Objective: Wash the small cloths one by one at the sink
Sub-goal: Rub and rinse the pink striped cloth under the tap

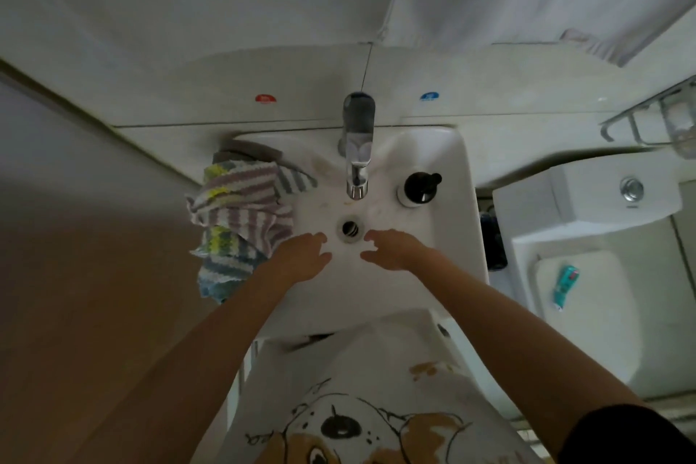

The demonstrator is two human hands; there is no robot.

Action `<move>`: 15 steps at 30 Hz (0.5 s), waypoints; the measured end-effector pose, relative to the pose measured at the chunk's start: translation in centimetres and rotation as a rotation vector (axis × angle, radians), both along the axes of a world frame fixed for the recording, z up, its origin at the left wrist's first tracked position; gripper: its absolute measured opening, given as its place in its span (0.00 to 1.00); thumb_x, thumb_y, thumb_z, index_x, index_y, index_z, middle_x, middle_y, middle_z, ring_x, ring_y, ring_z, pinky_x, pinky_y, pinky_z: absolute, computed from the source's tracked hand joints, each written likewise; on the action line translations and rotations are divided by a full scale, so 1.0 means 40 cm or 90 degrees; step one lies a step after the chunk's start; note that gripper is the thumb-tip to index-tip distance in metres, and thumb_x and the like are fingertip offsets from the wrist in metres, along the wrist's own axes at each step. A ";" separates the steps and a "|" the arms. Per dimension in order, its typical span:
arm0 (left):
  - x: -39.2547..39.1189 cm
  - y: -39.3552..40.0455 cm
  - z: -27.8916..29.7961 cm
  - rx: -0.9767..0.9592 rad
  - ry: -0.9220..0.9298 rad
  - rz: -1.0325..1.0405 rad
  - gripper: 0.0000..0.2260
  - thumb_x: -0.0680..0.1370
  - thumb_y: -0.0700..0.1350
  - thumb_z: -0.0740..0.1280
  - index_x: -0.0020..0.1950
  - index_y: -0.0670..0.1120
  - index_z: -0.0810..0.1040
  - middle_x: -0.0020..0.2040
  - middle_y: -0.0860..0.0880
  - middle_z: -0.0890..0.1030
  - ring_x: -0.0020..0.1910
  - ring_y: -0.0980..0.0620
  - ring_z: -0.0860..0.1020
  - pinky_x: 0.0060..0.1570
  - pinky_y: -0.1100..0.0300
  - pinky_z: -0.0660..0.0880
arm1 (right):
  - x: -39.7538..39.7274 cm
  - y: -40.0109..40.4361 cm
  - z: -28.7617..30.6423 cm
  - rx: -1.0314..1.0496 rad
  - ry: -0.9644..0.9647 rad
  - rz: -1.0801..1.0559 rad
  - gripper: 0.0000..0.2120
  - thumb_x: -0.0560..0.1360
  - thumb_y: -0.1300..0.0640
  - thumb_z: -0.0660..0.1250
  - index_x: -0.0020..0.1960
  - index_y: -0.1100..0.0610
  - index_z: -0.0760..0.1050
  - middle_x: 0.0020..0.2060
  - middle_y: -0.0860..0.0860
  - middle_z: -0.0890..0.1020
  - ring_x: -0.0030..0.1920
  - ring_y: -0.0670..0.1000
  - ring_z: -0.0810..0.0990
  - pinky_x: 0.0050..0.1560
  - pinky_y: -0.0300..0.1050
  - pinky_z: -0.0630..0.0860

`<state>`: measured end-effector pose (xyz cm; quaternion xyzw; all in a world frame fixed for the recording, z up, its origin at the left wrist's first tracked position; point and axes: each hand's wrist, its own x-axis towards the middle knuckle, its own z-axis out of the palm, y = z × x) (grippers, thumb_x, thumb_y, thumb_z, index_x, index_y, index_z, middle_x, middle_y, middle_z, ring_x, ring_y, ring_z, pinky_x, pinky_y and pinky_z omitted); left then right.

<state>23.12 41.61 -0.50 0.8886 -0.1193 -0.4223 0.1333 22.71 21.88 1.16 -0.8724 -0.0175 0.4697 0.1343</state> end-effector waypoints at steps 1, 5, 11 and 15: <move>0.001 0.000 -0.002 -0.004 0.003 0.002 0.22 0.83 0.54 0.55 0.74 0.46 0.63 0.72 0.45 0.69 0.69 0.46 0.69 0.63 0.58 0.64 | 0.005 -0.001 -0.005 0.002 -0.007 -0.007 0.27 0.82 0.44 0.59 0.77 0.55 0.61 0.73 0.55 0.70 0.71 0.57 0.70 0.68 0.48 0.65; 0.009 -0.007 -0.014 -0.010 0.007 0.000 0.22 0.83 0.55 0.56 0.75 0.47 0.63 0.72 0.46 0.69 0.69 0.47 0.68 0.64 0.58 0.63 | 0.022 -0.029 -0.040 0.032 -0.038 -0.082 0.25 0.81 0.44 0.60 0.75 0.54 0.64 0.69 0.55 0.74 0.68 0.56 0.72 0.66 0.47 0.67; 0.044 -0.057 -0.059 -0.068 -0.049 0.060 0.22 0.82 0.55 0.58 0.74 0.49 0.63 0.70 0.46 0.71 0.66 0.47 0.72 0.63 0.54 0.69 | 0.030 -0.080 -0.127 0.105 -0.117 -0.128 0.23 0.81 0.46 0.62 0.73 0.51 0.66 0.68 0.51 0.75 0.66 0.52 0.75 0.63 0.44 0.68; 0.031 -0.092 -0.112 -0.040 -0.182 0.002 0.22 0.81 0.56 0.57 0.74 0.51 0.63 0.68 0.48 0.72 0.64 0.48 0.72 0.59 0.55 0.69 | 0.029 -0.090 -0.187 0.172 -0.223 -0.063 0.23 0.81 0.46 0.62 0.74 0.50 0.66 0.69 0.49 0.74 0.66 0.49 0.74 0.63 0.43 0.69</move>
